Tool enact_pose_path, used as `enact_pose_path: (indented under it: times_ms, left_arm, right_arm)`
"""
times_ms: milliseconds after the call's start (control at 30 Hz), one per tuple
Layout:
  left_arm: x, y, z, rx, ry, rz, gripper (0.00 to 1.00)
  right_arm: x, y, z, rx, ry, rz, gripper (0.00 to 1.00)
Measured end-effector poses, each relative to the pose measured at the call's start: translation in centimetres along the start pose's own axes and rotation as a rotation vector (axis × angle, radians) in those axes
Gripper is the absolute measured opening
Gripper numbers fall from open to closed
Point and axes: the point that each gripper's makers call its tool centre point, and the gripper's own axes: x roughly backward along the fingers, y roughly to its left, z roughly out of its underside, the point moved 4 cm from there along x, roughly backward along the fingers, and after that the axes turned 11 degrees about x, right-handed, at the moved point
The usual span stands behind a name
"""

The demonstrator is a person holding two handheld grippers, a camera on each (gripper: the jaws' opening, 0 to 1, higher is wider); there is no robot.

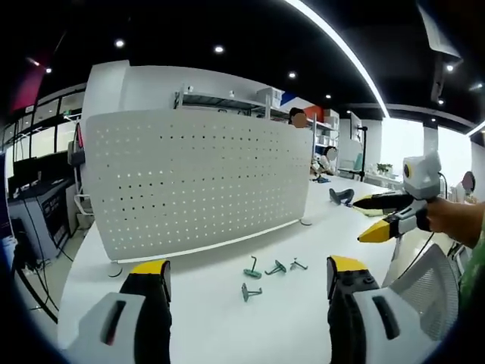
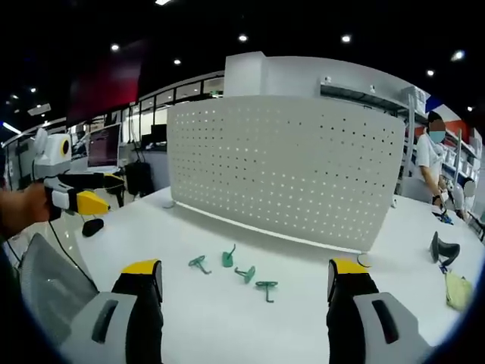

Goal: Insert the hook assembly into the mounting plate slot until the hook locks in place.

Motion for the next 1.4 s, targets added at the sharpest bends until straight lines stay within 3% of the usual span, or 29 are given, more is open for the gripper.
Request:
enact_pose_path:
  times_ms: [567,1400]
  left_arm:
    - [0.6,-0.1,-0.2,0.004,-0.010,0.001,0.86]
    - [0.9,-0.4,-0.4,-0.008,-0.014,0.013,0.86]
  right_arm:
    - [0.4,0.4,-1.1,0.008,-0.024,-0.001,0.92]
    - [0.5,0.7,-0.7,0.009,-0.014,0.001,0.91]
